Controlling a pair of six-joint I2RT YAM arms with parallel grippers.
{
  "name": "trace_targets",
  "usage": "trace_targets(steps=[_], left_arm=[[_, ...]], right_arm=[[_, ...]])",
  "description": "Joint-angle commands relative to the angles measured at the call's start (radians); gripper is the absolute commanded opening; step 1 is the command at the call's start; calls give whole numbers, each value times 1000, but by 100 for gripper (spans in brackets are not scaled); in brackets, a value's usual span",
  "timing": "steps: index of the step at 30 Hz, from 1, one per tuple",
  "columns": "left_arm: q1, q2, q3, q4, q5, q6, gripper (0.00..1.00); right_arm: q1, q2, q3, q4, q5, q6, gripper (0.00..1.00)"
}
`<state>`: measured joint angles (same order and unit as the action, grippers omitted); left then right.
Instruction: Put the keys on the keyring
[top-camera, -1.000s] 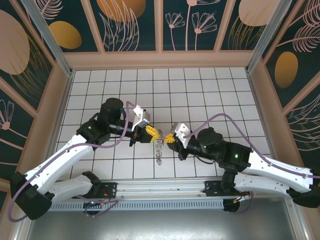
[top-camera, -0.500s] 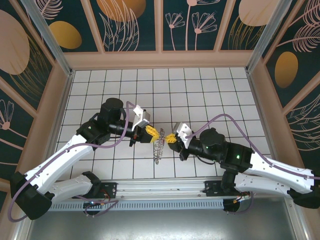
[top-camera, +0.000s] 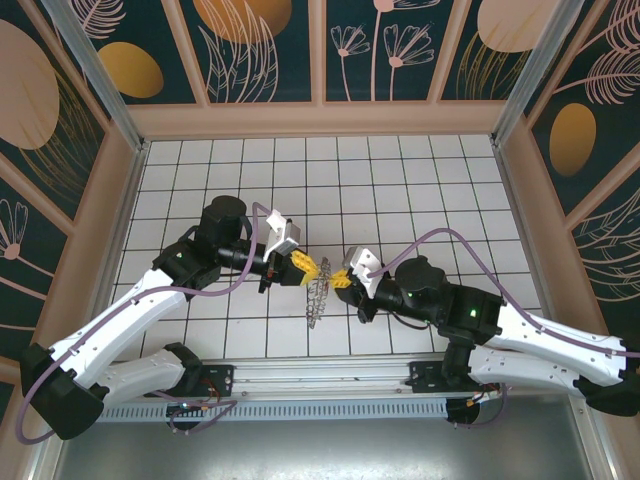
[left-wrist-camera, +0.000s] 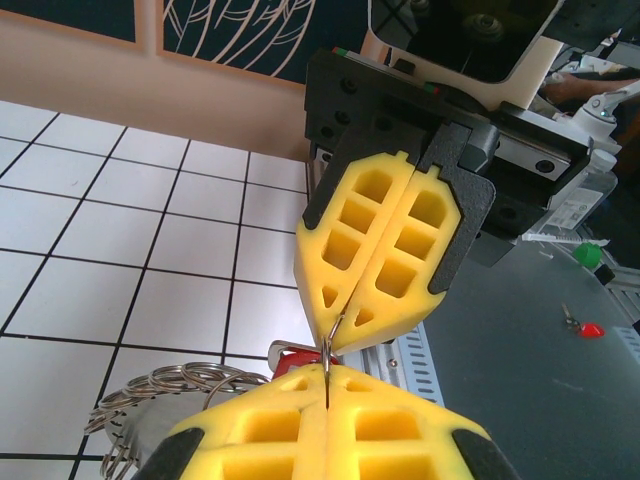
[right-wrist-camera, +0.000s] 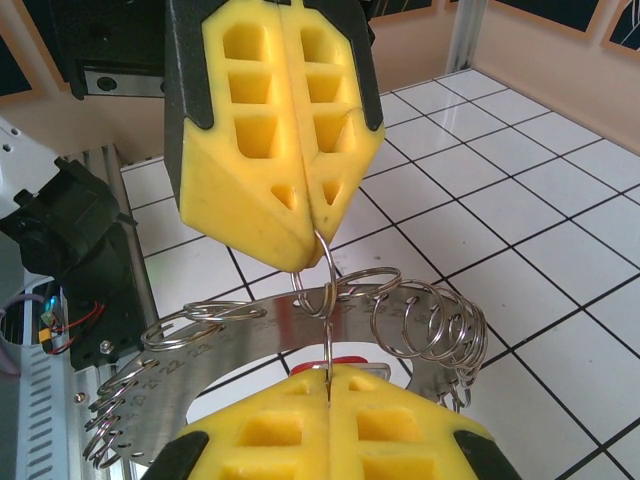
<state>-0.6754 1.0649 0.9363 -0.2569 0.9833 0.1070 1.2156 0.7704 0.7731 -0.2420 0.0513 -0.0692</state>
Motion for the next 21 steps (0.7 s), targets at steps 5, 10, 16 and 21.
trace_targets(steps=[5, 10, 16, 21], left_arm=[[-6, -6, 25, 42, 6, -1, 0], [-7, -7, 27, 39, 6, 0, 0], [-7, -6, 25, 41, 8, -2, 0], [-6, -6, 25, 42, 6, -1, 0]], right_arm=[[6, 0, 11, 35, -26, -2, 0], [6, 4, 8, 36, -32, 2, 0], [7, 1, 10, 42, -28, -7, 0], [4, 3, 9, 45, -6, -5, 0]])
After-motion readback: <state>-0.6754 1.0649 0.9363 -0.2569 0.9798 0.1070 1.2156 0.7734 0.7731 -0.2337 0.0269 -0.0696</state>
